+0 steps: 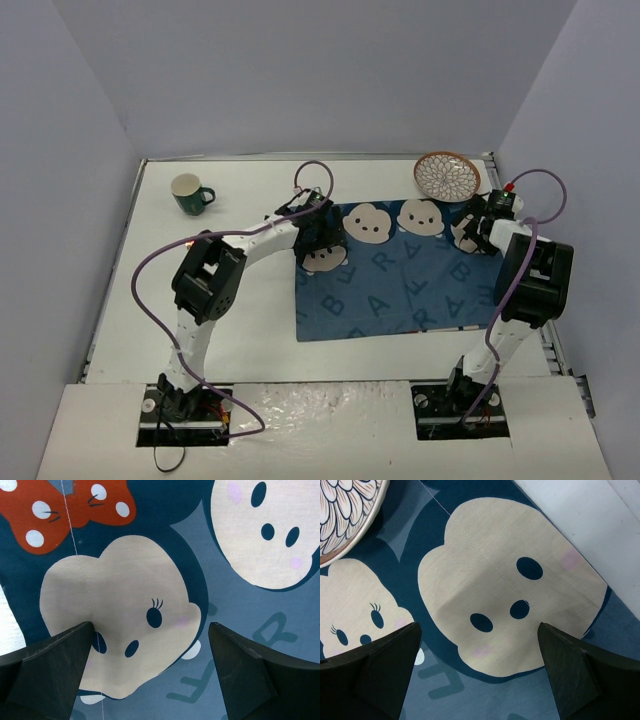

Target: Set the dinner table for one person

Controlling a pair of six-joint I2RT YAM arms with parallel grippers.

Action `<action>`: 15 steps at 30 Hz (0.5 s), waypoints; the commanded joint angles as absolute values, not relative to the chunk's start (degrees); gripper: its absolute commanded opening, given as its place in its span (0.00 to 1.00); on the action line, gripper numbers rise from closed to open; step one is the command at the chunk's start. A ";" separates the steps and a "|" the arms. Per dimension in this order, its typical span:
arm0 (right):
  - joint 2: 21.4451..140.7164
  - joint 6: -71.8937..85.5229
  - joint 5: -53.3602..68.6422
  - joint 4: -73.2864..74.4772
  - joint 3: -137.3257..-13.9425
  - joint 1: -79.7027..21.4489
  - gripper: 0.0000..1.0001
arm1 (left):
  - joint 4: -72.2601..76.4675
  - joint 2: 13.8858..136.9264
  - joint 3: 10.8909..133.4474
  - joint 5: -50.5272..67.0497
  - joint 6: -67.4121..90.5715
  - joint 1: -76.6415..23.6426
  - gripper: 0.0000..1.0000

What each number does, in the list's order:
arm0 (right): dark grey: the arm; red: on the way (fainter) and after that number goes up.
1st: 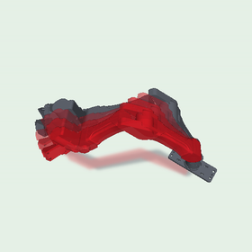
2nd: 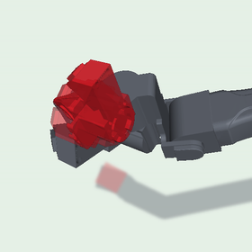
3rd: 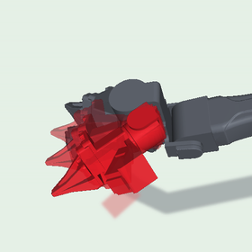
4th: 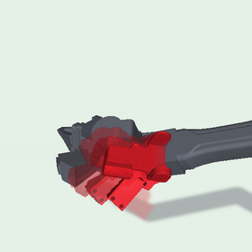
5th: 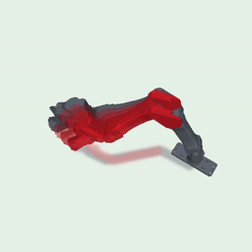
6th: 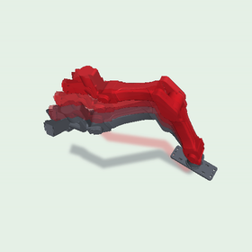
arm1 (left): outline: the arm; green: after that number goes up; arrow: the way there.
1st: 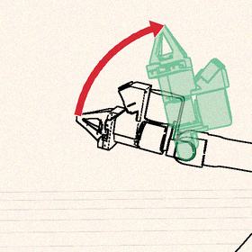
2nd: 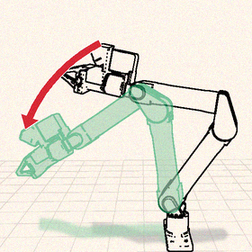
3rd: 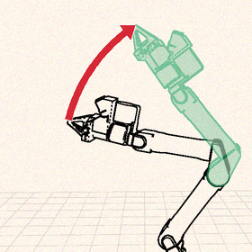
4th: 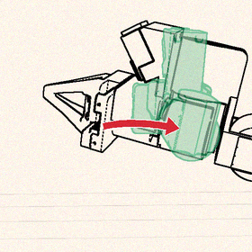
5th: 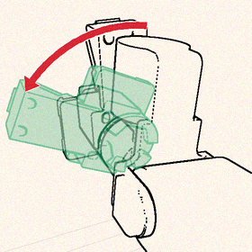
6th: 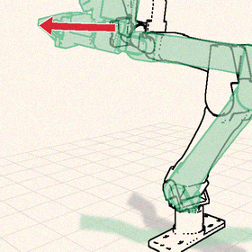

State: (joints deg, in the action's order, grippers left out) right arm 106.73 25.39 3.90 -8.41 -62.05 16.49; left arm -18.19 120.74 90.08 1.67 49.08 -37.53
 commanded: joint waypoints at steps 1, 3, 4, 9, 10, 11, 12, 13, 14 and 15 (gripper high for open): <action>106.15 24.76 2.01 -5.69 -60.49 18.14 1.00 | -19.77 122.81 90.14 2.99 49.72 -38.21 0.97; 106.03 24.64 1.97 -5.63 -59.96 18.62 1.00 | -20.10 122.81 90.09 3.27 49.71 -38.20 0.97; 105.97 24.59 1.77 -5.63 -59.74 18.77 1.00 | -20.02 122.77 89.88 3.46 49.78 -38.25 0.97; 105.46 24.58 1.08 -5.50 -59.50 19.42 1.00 | -20.42 122.37 88.91 2.29 49.35 -37.94 0.97; 105.24 24.57 0.95 -5.43 -59.47 19.44 1.00 | -20.53 122.21 88.90 1.74 49.00 -37.87 0.97; 105.05 24.72 0.87 -5.35 -59.35 19.47 1.00 | -20.73 122.06 89.06 1.35 48.54 -37.83 0.97; 104.85 24.87 0.79 -5.27 -59.23 19.51 1.00 | -20.92 121.91 89.21 0.97 48.08 -37.79 0.97; 104.43 25.15 0.60 -5.23 -58.81 19.51 1.00 | -21.15 121.81 89.58 0.73 47.70 -37.79 0.97; 104.04 25.40 0.44 -5.19 -58.43 19.50 1.00 | -21.35 121.75 89.94 0.53 47.29 -37.80 0.97; 103.84 25.40 0.44 -5.19 -58.23 19.44 1.00 | -21.36 121.88 90.21 0.53 46.64 -37.87 0.97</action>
